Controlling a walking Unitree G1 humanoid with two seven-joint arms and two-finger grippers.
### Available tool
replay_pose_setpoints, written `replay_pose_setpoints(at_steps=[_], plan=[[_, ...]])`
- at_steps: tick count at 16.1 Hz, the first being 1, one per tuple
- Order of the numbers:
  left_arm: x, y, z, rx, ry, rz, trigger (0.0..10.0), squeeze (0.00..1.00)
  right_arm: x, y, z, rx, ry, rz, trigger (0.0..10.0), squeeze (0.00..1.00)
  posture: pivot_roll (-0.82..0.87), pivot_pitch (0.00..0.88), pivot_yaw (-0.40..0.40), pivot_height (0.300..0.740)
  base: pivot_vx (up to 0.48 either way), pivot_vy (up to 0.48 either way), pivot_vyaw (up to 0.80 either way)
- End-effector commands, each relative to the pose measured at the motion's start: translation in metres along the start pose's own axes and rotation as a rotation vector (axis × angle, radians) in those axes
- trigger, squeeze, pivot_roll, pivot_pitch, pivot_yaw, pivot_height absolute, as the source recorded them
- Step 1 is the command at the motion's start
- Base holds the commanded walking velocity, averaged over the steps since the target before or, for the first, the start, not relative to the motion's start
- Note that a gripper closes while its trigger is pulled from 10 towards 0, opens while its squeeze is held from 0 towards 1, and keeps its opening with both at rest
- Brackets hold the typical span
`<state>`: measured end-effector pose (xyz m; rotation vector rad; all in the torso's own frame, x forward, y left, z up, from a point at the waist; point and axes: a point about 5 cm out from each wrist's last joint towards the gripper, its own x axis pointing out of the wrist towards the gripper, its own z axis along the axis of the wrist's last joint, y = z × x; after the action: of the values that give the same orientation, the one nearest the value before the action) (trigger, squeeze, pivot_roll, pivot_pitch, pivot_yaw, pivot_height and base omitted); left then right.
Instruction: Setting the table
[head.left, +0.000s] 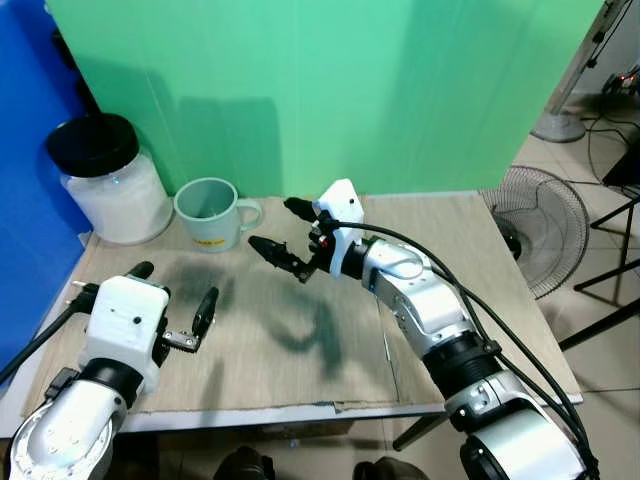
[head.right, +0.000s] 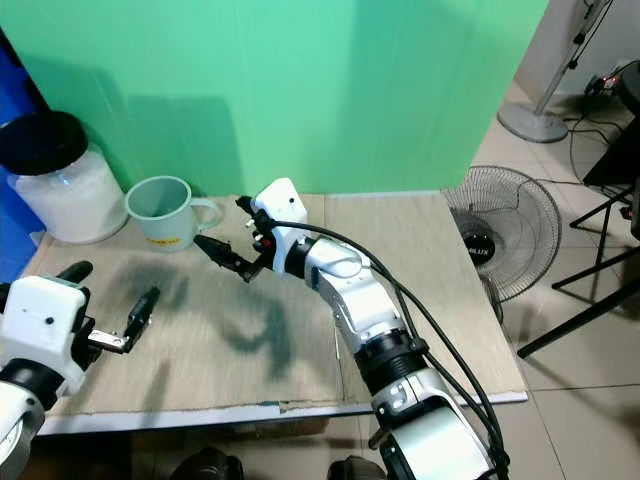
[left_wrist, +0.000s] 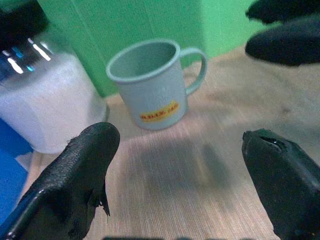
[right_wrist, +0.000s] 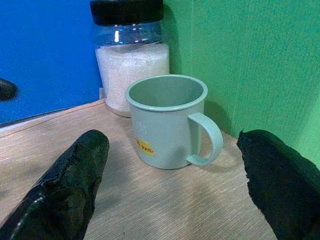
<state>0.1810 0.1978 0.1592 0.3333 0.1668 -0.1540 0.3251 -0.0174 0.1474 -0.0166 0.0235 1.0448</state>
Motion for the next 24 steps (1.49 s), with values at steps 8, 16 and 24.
replay_pose_setpoints(at_steps=[8,16,24], plan=[[0.048,0.045,-0.013,-0.132,-0.076,0.003,10.0,1.00,-0.059,-0.001,-0.001,-0.046,-0.038,0.064,10.0,1.00,0.06,0.109,0.002,0.740,0.000,0.000,0.00],[0.093,0.076,-0.028,-0.177,-0.089,-0.067,10.0,1.00,-0.071,0.002,0.011,-0.081,-0.039,0.074,10.0,1.00,0.02,0.088,0.004,0.740,0.000,0.000,0.00],[0.127,0.074,-0.033,-0.167,-0.098,-0.244,10.0,0.00,-0.079,0.002,0.012,-0.093,-0.017,0.078,10.0,1.00,0.00,0.085,-0.002,0.740,0.000,0.000,0.00]])
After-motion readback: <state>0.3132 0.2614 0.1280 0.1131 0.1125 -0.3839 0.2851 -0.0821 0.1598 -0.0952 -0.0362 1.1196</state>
